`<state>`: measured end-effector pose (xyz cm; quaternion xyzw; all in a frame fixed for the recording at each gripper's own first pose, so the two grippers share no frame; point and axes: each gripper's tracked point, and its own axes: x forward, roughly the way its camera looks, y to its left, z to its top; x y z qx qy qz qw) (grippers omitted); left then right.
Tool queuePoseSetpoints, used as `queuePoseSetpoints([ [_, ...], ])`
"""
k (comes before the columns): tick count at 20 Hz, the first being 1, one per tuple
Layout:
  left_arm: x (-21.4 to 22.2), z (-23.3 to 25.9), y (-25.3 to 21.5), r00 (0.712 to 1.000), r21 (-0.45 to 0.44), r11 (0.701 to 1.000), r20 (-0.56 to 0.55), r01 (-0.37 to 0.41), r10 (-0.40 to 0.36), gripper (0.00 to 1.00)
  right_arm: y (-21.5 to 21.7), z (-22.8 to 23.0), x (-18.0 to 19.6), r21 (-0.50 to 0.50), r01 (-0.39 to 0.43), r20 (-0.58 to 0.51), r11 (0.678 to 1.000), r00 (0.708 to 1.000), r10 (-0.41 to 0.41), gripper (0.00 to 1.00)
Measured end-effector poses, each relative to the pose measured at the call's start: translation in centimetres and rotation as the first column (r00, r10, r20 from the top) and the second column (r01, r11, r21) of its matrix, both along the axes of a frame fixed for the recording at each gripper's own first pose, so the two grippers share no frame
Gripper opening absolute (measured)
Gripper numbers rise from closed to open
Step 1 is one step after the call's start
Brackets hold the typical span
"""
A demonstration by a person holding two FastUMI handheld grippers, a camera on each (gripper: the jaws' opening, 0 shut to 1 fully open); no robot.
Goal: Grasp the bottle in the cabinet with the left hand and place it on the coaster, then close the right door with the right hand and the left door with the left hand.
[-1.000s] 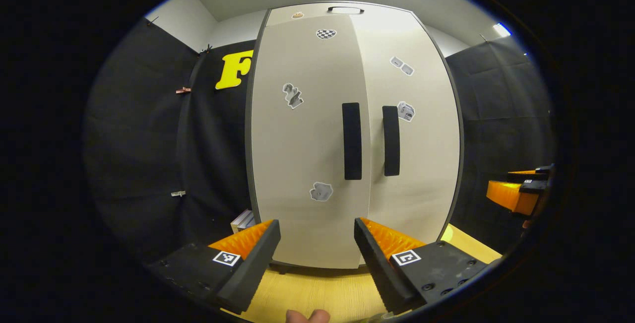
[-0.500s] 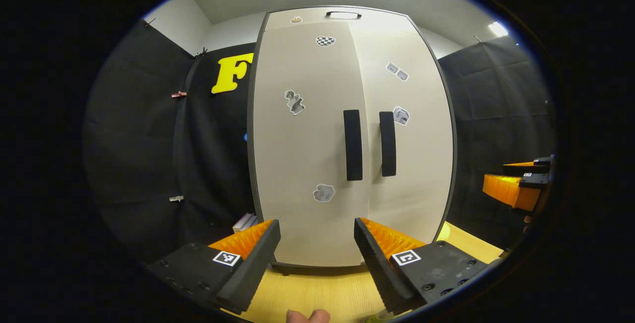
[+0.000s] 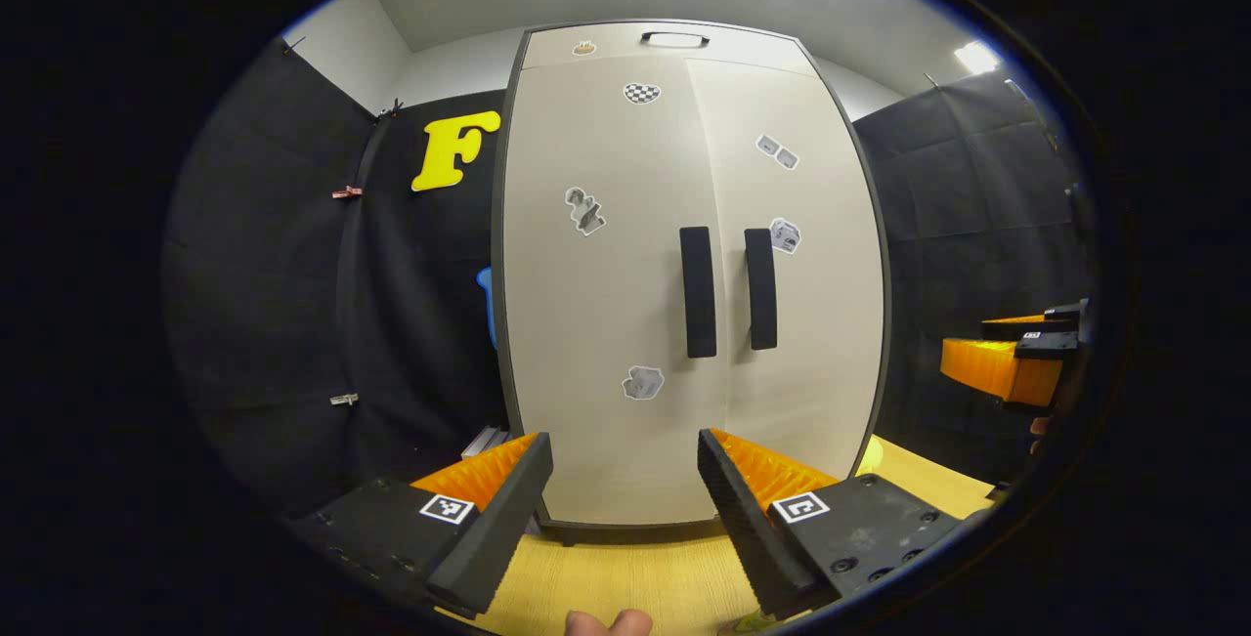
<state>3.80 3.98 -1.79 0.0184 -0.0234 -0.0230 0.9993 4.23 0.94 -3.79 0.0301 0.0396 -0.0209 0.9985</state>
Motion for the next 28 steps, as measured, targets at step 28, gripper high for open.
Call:
queuePoseSetpoints([
  [28, -1.5, -2.6, -3.7, 0.997, -0.045, 0.997, -0.059, -0.06, 0.057, 0.94, -0.1, -2.0, 0.9, 0.035, -0.164, -0.018, 0.986, 0.986, 0.165, 0.97],
])
